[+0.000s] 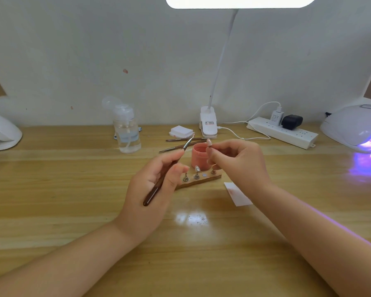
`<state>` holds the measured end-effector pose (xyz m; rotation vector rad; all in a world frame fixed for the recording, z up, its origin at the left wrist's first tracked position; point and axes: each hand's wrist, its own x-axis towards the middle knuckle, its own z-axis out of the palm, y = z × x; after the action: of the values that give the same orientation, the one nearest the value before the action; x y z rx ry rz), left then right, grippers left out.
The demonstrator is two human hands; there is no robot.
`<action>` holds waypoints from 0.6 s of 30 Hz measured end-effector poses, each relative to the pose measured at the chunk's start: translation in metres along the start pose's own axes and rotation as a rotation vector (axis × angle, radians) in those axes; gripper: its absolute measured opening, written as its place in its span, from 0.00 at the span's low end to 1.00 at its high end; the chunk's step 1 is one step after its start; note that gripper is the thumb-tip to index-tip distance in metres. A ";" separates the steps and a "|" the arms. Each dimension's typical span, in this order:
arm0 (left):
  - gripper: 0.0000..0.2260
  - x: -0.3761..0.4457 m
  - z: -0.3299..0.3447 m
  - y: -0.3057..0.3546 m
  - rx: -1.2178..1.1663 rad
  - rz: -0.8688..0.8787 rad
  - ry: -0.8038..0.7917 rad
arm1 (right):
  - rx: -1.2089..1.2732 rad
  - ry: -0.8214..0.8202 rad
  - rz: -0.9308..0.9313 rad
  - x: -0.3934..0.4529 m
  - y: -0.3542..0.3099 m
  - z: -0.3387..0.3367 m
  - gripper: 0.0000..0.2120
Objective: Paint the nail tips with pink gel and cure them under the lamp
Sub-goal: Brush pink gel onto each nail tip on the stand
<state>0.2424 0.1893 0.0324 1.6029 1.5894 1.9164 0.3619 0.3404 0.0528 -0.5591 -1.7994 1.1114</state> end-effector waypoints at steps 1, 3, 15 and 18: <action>0.10 0.000 0.000 0.000 -0.009 -0.002 0.000 | 0.031 -0.008 0.029 0.001 0.000 0.001 0.03; 0.08 0.000 0.000 0.000 -0.020 -0.008 0.009 | 0.068 -0.029 0.067 0.002 0.002 0.005 0.03; 0.09 0.000 0.001 -0.002 0.087 -0.003 -0.035 | -0.179 -0.021 -0.023 -0.017 0.021 -0.006 0.03; 0.10 -0.001 0.001 -0.002 0.094 -0.017 -0.063 | -0.182 -0.040 -0.065 -0.018 0.019 -0.005 0.06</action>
<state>0.2428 0.1901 0.0303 1.6635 1.6852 1.7890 0.3735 0.3386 0.0290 -0.5840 -1.9524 0.9263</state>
